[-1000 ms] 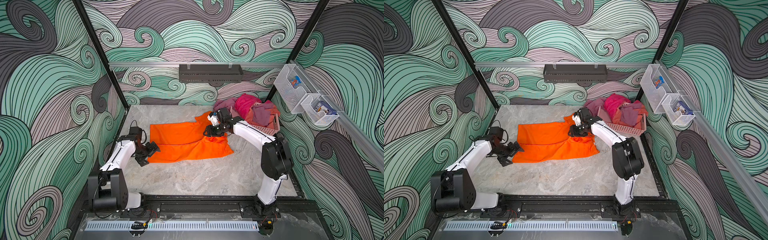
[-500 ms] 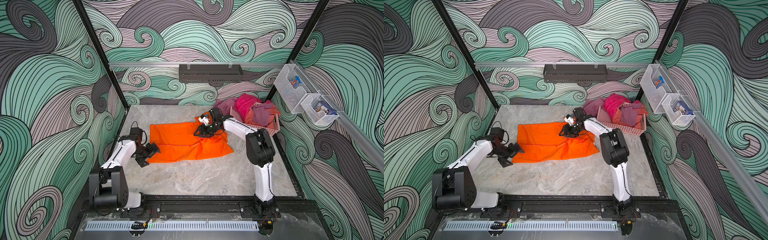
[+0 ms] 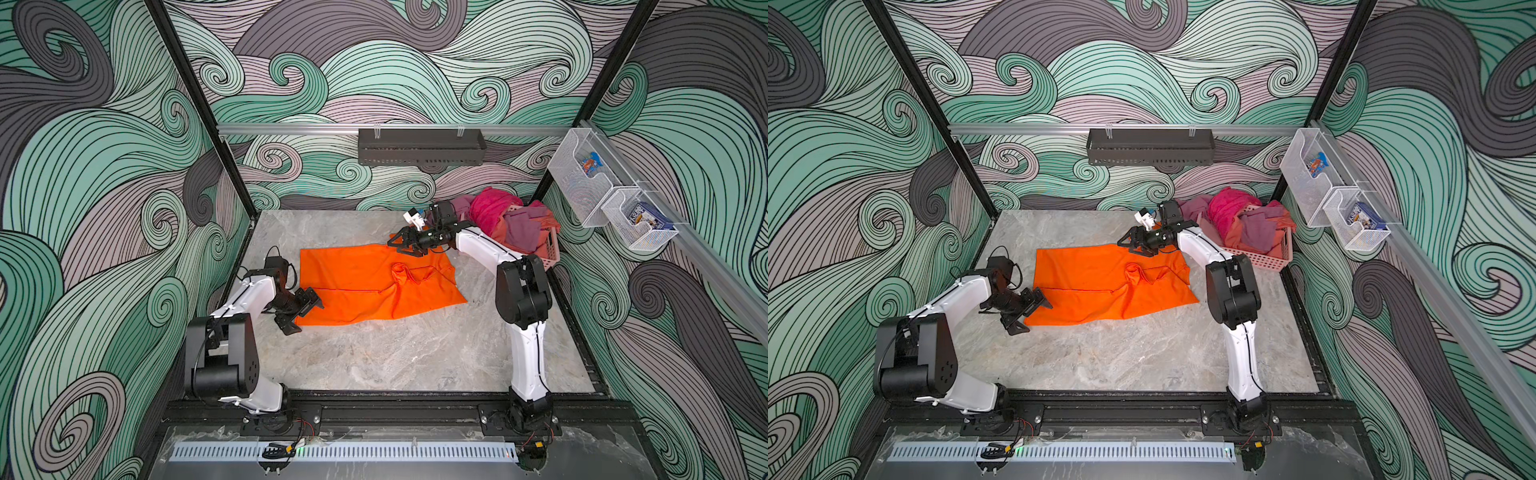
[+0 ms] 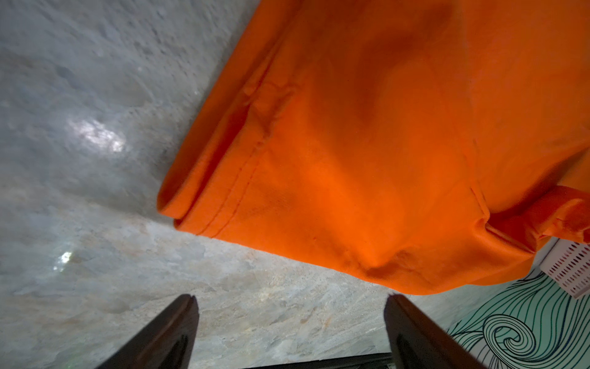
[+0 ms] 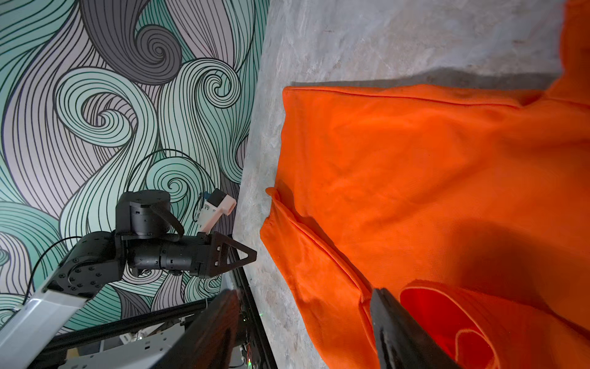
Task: Fold and stack t-shirts
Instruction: Smooth out the T-shirt at the center of the board.
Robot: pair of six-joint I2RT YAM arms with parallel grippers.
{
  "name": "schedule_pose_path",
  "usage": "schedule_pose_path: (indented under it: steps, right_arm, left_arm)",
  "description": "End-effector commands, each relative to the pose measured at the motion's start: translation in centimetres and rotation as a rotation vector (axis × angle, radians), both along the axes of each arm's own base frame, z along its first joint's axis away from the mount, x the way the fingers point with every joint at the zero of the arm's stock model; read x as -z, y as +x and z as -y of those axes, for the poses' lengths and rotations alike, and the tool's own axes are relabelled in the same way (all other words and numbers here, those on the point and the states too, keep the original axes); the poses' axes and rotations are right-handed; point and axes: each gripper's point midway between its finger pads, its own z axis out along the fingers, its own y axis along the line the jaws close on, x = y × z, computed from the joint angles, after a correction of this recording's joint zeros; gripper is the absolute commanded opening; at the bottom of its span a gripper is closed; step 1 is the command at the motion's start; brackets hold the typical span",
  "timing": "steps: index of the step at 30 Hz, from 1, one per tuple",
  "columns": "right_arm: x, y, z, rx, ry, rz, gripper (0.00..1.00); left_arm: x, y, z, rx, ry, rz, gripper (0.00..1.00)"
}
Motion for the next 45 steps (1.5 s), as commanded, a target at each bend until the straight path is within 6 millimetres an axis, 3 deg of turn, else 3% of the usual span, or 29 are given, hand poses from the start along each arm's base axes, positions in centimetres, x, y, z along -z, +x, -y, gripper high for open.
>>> schedule_pose_path:
  steps: [1, 4, 9, 13, 17, 33, 37, 40, 45]
  right_arm:
    - [0.0, -1.8, 1.3, 0.012, -0.124, 0.009, 0.7]
    - [1.0, -4.2, 3.5, 0.012, -0.291, 0.0, 0.65]
    - [4.3, -8.6, 6.7, 0.025, -0.421, -0.071, 0.6]
    - [6.0, -11.1, 7.6, 0.022, -0.448, -0.134, 0.55]
    - [7.9, -12.2, 8.4, 0.012, -0.495, -0.164, 0.52]
    - [9.3, -8.3, 7.7, 0.038, -0.528, -0.125, 0.49]
    - [10.0, -7.4, 8.5, 0.054, -0.607, -0.089, 0.47]
    - [9.5, -6.7, 8.9, 0.046, -0.677, -0.01, 0.48]
    - [8.3, -5.5, 7.9, 0.006, -0.718, 0.077, 0.49]
  left_arm:
    - [-1.1, 1.6, 0.0, 0.006, -0.014, 0.049, 0.94]
    - [-1.2, 1.7, 0.0, 0.001, -0.013, 0.059, 0.95]
    - [-1.0, 1.7, 0.2, -0.016, -0.025, 0.055, 0.94]
    - [-1.3, 1.5, 0.2, -0.024, -0.028, 0.066, 0.94]
    - [-1.4, 1.0, 0.1, -0.022, -0.018, 0.063, 0.94]
    - [-1.2, 0.3, -0.1, -0.019, 0.001, 0.047, 0.94]
    - [-1.0, 0.3, -0.2, -0.015, 0.006, 0.044, 0.94]
    - [-1.0, 0.4, -0.2, -0.013, 0.01, 0.044, 0.94]
    - [-0.8, 0.4, -0.2, -0.011, 0.008, 0.037, 0.94]
